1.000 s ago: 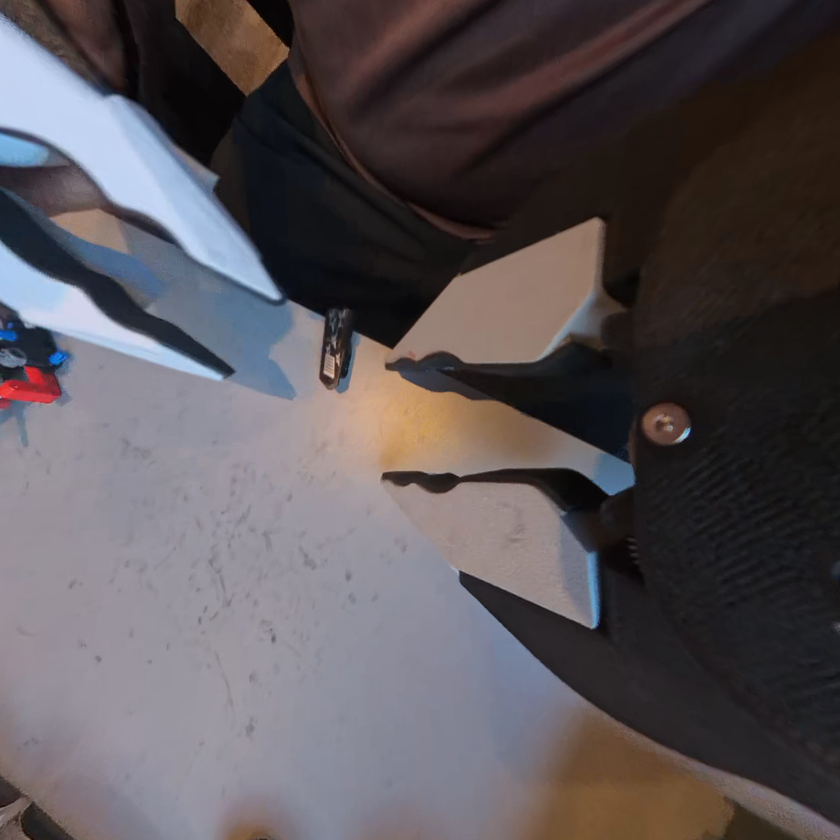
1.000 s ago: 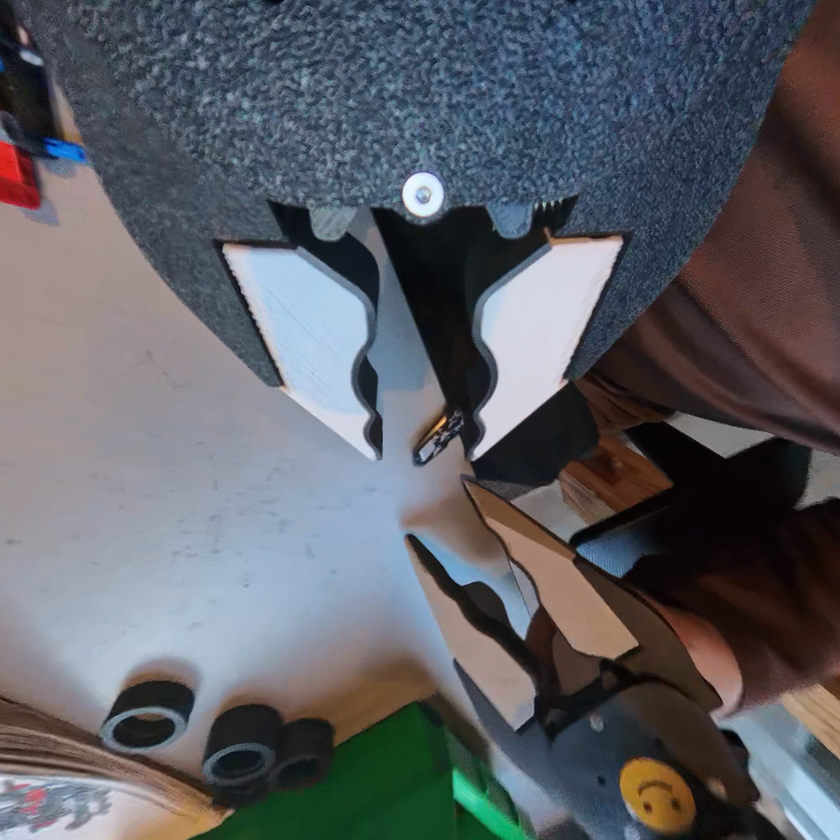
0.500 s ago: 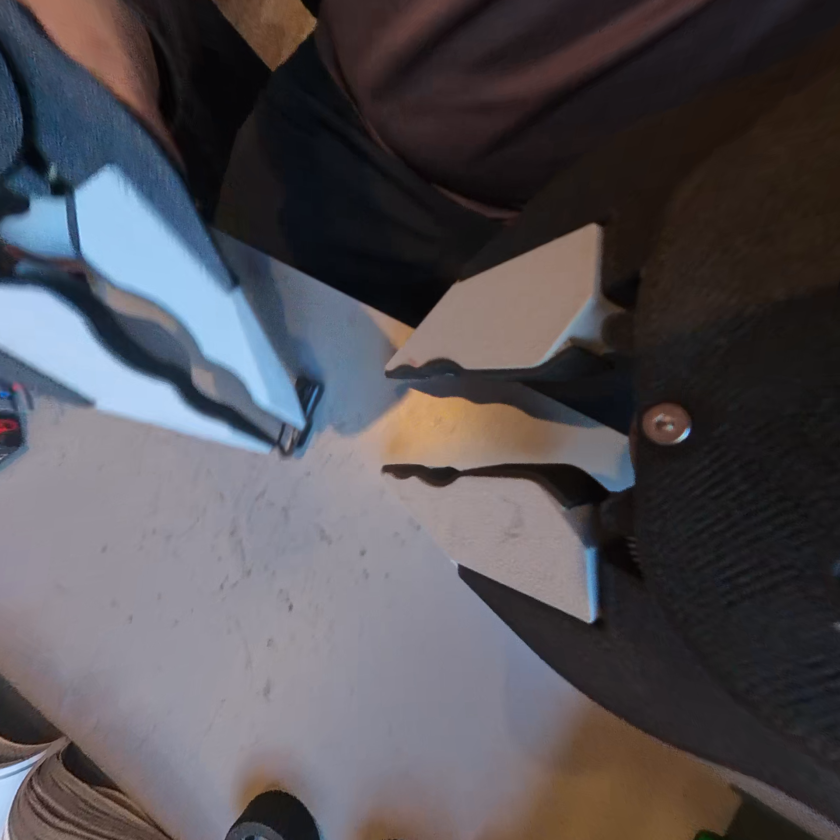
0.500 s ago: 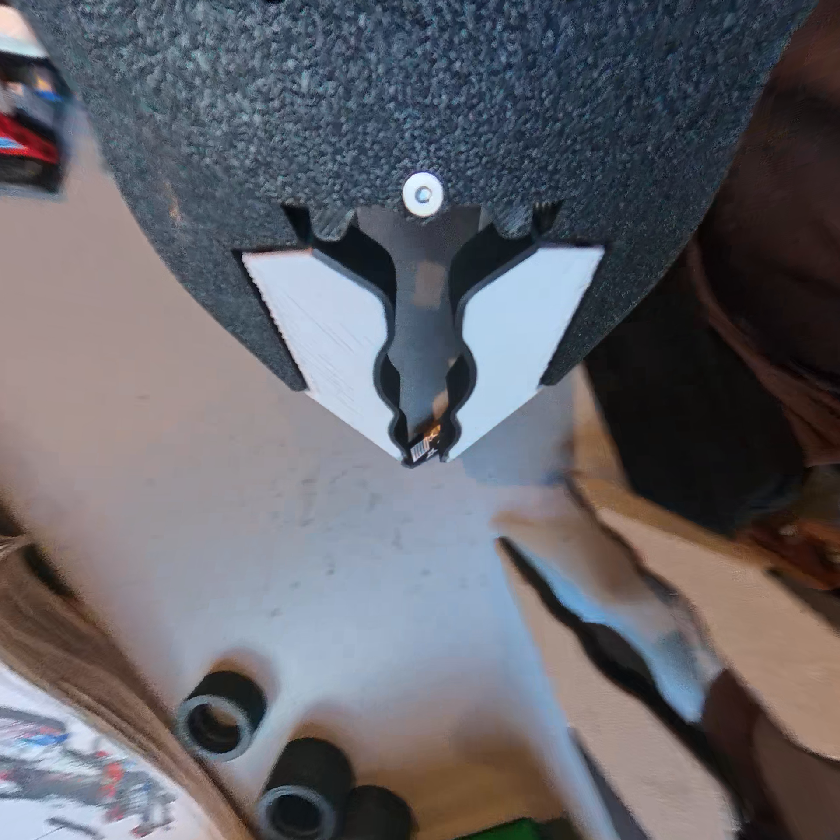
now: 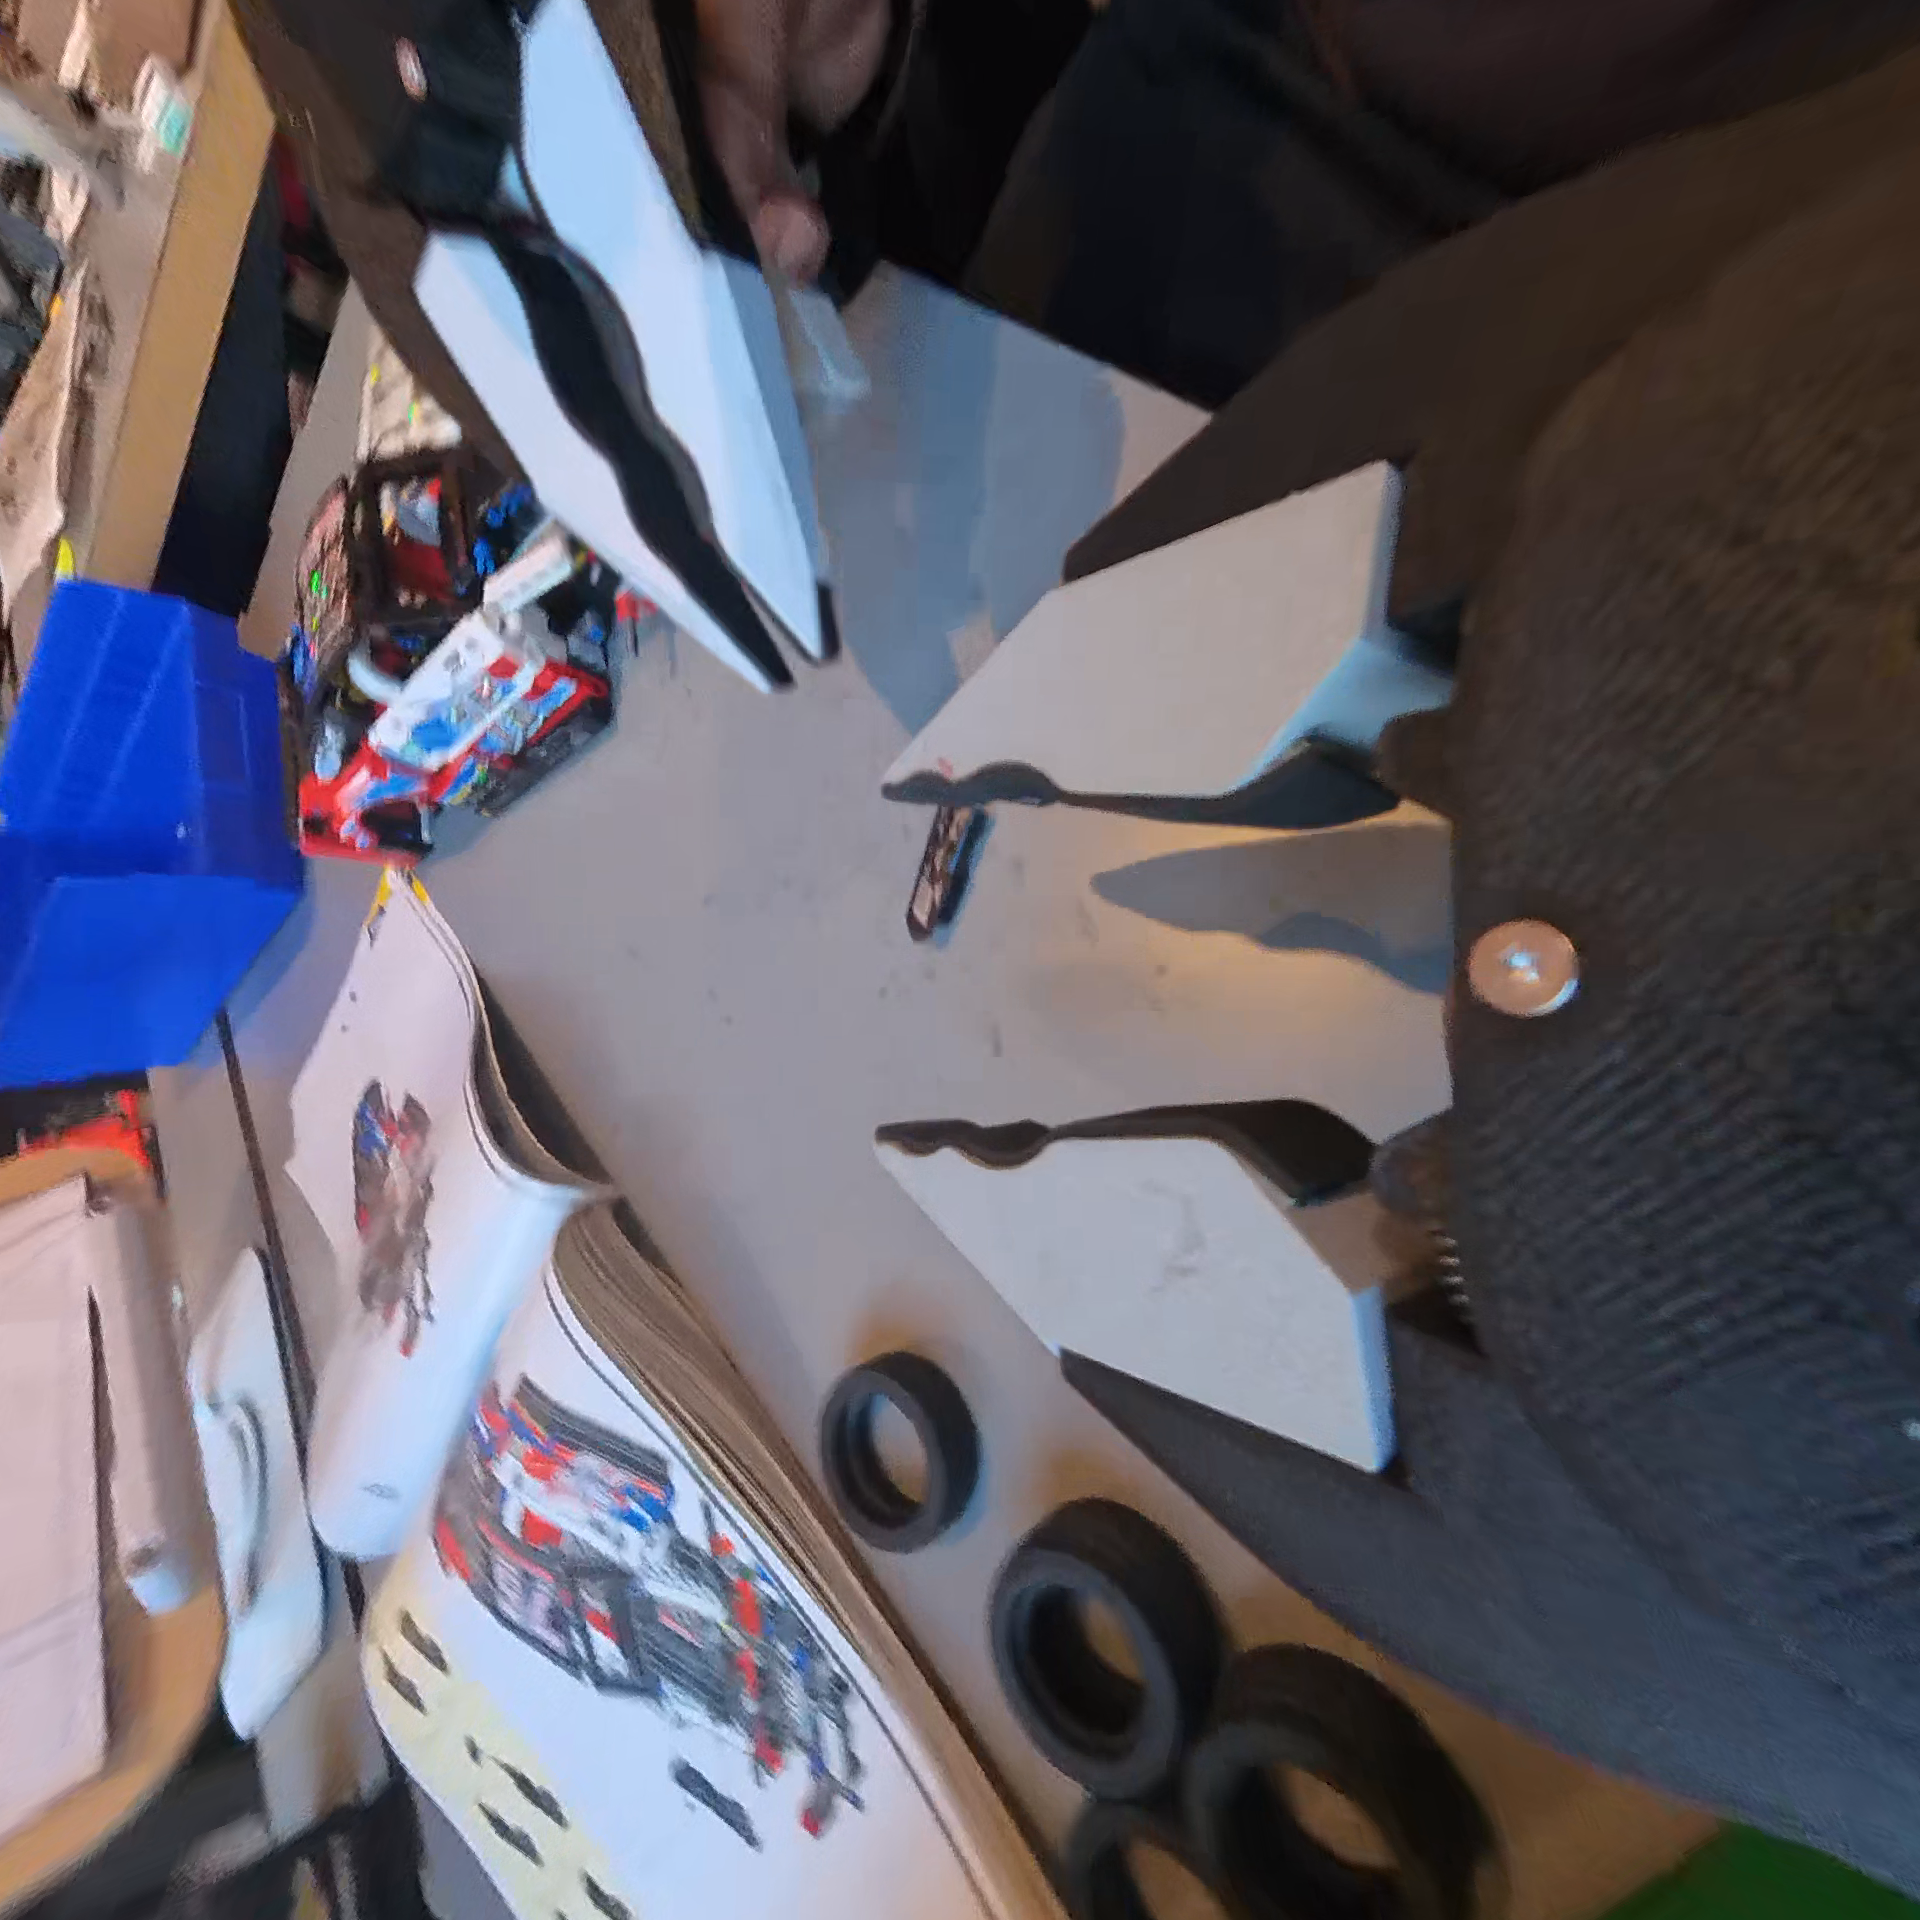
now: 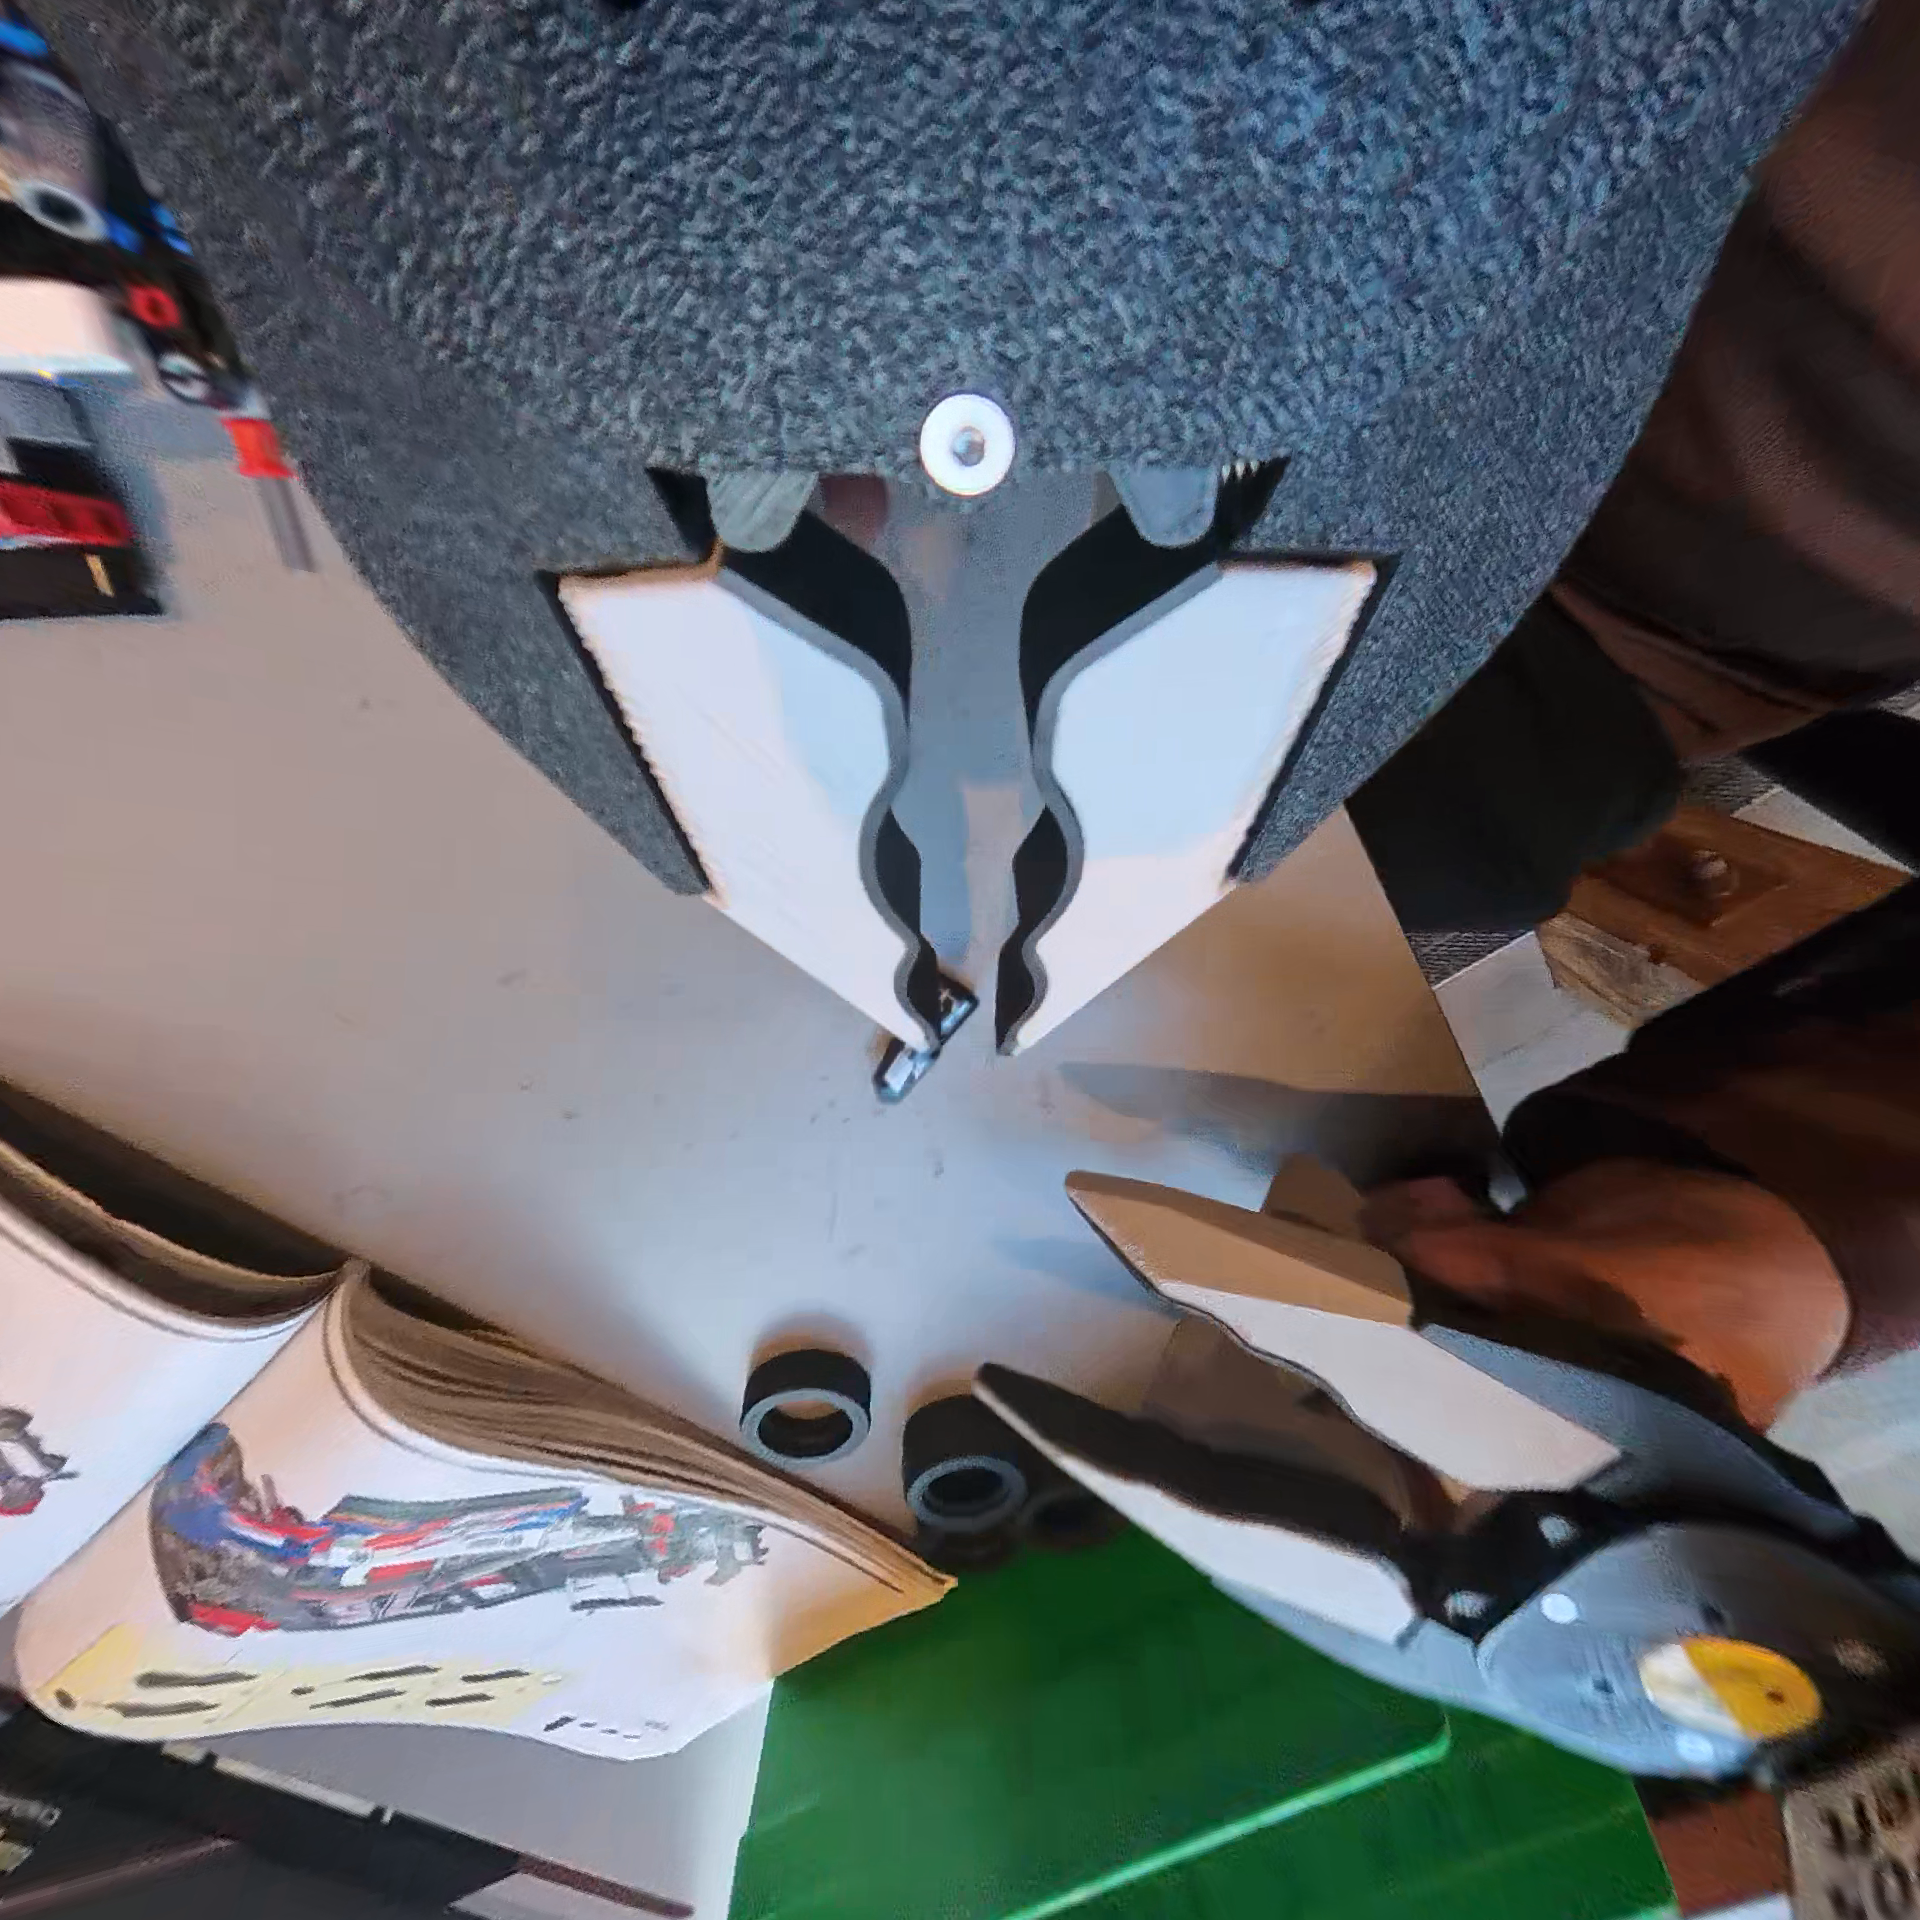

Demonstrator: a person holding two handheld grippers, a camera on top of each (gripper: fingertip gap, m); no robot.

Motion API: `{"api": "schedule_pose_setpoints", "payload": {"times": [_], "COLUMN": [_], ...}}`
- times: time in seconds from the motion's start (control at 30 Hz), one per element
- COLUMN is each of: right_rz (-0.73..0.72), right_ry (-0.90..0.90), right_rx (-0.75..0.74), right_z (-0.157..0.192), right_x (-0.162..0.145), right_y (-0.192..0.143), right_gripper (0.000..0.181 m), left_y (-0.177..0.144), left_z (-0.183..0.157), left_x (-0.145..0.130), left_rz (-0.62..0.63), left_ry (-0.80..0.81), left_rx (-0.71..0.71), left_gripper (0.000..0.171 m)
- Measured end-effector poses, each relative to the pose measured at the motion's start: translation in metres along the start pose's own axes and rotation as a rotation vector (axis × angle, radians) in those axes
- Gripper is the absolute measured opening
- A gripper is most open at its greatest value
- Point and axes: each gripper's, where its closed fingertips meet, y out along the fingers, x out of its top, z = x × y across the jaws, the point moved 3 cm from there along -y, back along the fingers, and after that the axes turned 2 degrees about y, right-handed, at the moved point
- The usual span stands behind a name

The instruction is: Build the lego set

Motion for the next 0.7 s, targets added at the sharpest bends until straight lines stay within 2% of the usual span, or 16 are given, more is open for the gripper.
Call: {"api": "schedule_pose_setpoints", "payload": {"times": [0.1, 0.33, 0.7], "right_rz": [-0.004, -0.132, -0.307], "right_ry": [-0.021, -0.085, 0.086], "right_rx": [-0.017, -0.032, 0.1], "right_z": [0.003, -0.005, -0.03], "right_x": [-0.01, 0.015, 0.046], "right_y": [0.012, 0.023, 0.029], "right_gripper": [0.01, 0.01, 0.015], "left_y": [0.003, -0.003, -0.023], "left_z": [-0.017, -0.033, -0.014], "left_x": [0.004, 0.006, 0.022], "left_rz": [-0.03, -0.077, -0.261], "left_ry": [0.112, 0.21, 0.038], "left_rx": [-0.108, -0.201, -0.225], "left_gripper": [0.058, 0.049, 0.044]}}
